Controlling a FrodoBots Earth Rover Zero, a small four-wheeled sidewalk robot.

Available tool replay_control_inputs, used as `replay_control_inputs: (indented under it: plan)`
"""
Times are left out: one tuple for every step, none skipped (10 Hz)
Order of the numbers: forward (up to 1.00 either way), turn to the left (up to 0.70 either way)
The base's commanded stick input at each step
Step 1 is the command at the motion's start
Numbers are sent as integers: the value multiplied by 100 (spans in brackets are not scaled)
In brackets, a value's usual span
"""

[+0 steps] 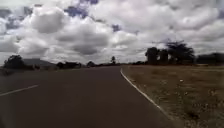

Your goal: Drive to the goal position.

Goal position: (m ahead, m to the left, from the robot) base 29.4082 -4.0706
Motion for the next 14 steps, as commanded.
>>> replay_control_inputs:
  plan:
    - [85,0]
    - [85,0]
    - [85,0]
    - [85,0]
    - [85,0]
    - [85,0]
    - [85,0]
    - [85,0]
    - [85,-13]
    - [85,-26]
    - [85,-34]
    - [85,-34]
    - [85,-34]
    - [85,-33]
